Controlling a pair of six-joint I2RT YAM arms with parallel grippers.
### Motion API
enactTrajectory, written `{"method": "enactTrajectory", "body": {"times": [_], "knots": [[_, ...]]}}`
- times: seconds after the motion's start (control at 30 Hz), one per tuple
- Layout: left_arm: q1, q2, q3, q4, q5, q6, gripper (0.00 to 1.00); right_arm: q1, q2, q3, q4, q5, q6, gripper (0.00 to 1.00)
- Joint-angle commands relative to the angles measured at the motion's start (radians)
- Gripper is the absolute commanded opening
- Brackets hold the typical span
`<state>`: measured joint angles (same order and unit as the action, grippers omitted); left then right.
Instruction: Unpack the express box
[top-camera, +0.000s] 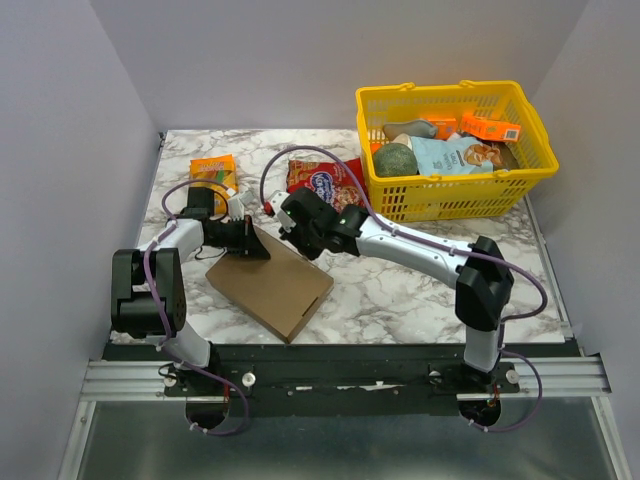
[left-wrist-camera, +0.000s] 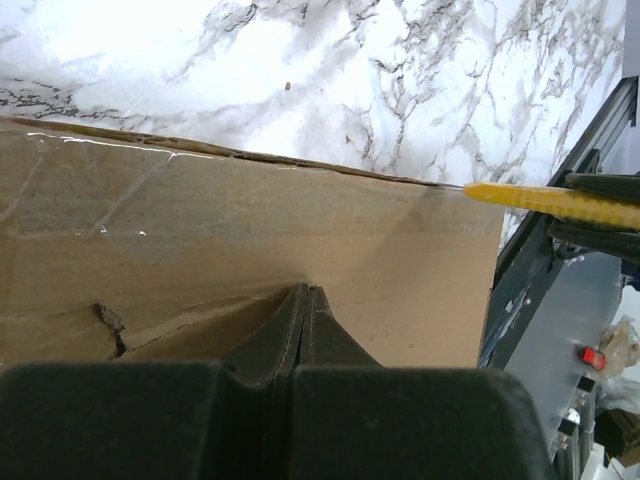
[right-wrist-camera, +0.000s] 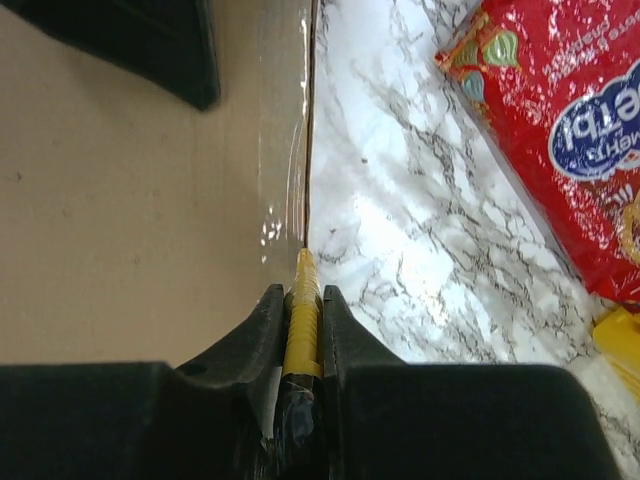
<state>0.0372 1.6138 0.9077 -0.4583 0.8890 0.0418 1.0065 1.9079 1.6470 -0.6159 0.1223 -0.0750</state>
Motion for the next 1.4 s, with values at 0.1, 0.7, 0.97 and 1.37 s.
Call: {"method": "enactTrajectory", "body": {"times": [0.1,0.7,0.97,1.37], "knots": [[0.018,0.049,-0.027,0.144,-0.328,0.035,0.00,0.012,-0.089,-0.113,-0.097,-0.041,0.029,0.00],[0.015,0.069,-0.024,0.155,-0.357,0.021,0.00,0.012,-0.234,-0.282,-0.188,-0.171,0.072,0.00],[0.012,-0.012,-0.015,0.143,-0.083,0.107,0.09,0.011,-0.211,-0.268,-0.142,-0.135,0.069,0.00],[0.341,-0.178,0.364,-0.681,-0.321,0.740,0.00,0.003,-0.233,-0.263,-0.116,-0.095,0.047,0.00]]}}
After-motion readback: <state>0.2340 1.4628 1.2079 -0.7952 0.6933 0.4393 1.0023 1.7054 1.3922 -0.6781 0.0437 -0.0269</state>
